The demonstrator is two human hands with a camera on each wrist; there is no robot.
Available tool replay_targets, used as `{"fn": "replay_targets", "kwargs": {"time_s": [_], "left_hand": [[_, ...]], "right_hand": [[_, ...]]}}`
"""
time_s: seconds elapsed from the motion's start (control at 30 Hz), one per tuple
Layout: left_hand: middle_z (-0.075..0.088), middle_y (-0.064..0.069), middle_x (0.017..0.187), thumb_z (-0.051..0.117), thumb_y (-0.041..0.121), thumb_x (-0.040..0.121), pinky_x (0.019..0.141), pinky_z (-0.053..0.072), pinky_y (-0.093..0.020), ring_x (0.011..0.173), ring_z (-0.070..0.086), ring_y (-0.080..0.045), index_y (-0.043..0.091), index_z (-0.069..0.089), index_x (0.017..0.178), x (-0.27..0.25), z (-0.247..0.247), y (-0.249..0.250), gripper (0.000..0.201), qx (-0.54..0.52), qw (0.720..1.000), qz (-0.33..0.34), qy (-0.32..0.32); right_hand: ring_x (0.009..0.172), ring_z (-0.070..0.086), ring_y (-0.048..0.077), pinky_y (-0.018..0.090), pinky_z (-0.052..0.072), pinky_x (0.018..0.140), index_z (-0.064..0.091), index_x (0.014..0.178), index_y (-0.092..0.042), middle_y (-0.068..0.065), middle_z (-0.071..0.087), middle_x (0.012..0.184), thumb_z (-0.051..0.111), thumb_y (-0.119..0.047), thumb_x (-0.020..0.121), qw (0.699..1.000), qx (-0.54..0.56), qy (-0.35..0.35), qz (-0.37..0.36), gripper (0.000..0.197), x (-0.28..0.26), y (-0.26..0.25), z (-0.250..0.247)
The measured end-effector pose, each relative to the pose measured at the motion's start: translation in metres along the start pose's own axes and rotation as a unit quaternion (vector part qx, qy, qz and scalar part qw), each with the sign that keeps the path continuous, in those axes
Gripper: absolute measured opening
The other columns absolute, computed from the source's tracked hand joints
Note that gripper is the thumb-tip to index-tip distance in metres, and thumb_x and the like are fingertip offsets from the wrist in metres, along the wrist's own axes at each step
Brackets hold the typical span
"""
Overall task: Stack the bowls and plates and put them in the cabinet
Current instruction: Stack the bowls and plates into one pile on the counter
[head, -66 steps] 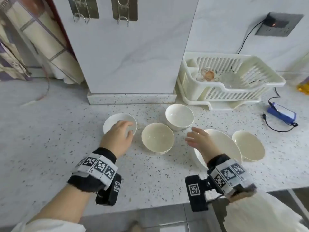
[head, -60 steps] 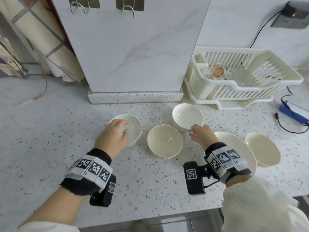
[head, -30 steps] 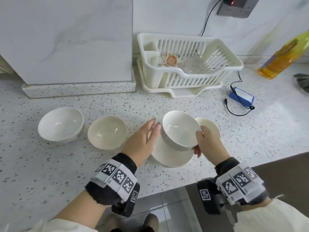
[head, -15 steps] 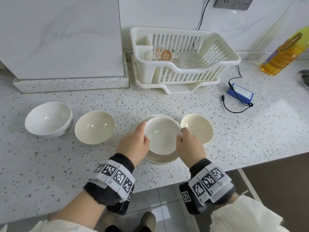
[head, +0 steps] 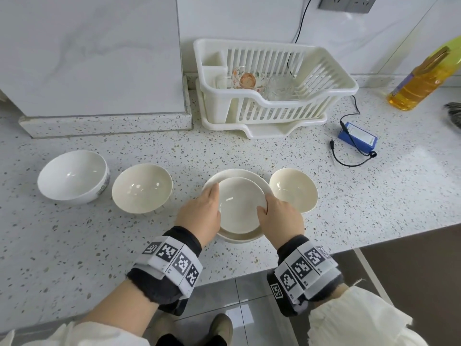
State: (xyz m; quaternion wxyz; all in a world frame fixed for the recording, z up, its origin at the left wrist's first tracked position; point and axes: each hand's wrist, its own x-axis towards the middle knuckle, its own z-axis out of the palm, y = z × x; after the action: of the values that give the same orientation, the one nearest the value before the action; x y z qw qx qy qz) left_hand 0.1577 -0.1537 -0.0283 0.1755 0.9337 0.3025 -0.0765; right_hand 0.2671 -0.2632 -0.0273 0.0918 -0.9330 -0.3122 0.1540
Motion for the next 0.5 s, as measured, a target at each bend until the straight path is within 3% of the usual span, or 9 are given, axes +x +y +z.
{"fn": "replay_targets", "kwargs": {"time_s": [0.1, 0.17, 0.33, 0.4, 0.5], "left_hand": [[0.030, -0.004, 0.150, 0.033, 0.015, 0.093, 0.062, 0.036, -0.030, 0.085, 0.060, -0.029, 0.009, 0.021, 0.140, -0.001, -0.002, -0.005, 0.049, -0.032, 0.999, 0.017, 0.013], [0.026, -0.001, 0.152, 0.036, 0.016, 0.093, 0.073, 0.040, -0.028, 0.098, 0.059, -0.025, 0.011, 0.027, 0.139, -0.003, -0.003, -0.010, 0.047, -0.057, 0.997, 0.043, 0.036], [0.028, 0.003, 0.151, 0.038, 0.017, 0.094, 0.096, 0.040, -0.025, 0.124, 0.047, -0.015, 0.016, 0.033, 0.139, -0.011, -0.020, -0.037, 0.045, -0.136, 0.982, 0.089, 0.092], [0.032, 0.004, 0.149, 0.038, 0.017, 0.094, 0.094, 0.040, -0.022, 0.123, 0.048, -0.013, 0.017, 0.033, 0.139, -0.016, -0.029, -0.053, 0.045, -0.167, 0.976, 0.086, 0.113], [0.044, 0.006, 0.140, 0.040, 0.017, 0.094, 0.082, 0.048, -0.027, 0.106, 0.058, -0.015, 0.020, 0.035, 0.137, -0.029, -0.040, -0.081, 0.044, -0.220, 0.964, 0.049, 0.139]], "right_hand": [[0.068, 0.048, 0.026, 0.030, 0.038, 0.059, 0.045, 0.123, -0.008, 0.004, 0.051, 0.073, 0.038, -0.023, 0.092, 1.000, 0.002, -0.009, 0.003, 0.035, -0.003, -0.003, -0.001], [0.070, 0.049, 0.025, 0.030, 0.038, 0.061, 0.043, 0.126, -0.011, 0.004, 0.054, 0.077, 0.038, -0.024, 0.092, 1.000, 0.012, -0.009, -0.001, 0.037, -0.006, -0.004, -0.004], [0.083, 0.058, 0.024, 0.033, 0.048, 0.071, 0.054, 0.117, -0.010, 0.007, 0.062, 0.096, 0.041, -0.022, 0.092, 0.996, 0.078, 0.054, 0.003, 0.031, -0.009, -0.018, -0.026], [0.080, 0.055, 0.020, 0.031, 0.047, 0.074, 0.058, 0.114, -0.010, 0.006, 0.062, 0.094, 0.044, -0.021, 0.091, 0.991, 0.112, 0.062, -0.029, 0.029, -0.006, -0.036, -0.033], [0.080, 0.054, 0.014, 0.024, 0.042, 0.073, 0.062, 0.112, -0.015, 0.004, 0.064, 0.100, 0.044, -0.022, 0.092, 0.986, 0.135, 0.032, -0.088, 0.028, -0.005, -0.079, -0.032]]}}
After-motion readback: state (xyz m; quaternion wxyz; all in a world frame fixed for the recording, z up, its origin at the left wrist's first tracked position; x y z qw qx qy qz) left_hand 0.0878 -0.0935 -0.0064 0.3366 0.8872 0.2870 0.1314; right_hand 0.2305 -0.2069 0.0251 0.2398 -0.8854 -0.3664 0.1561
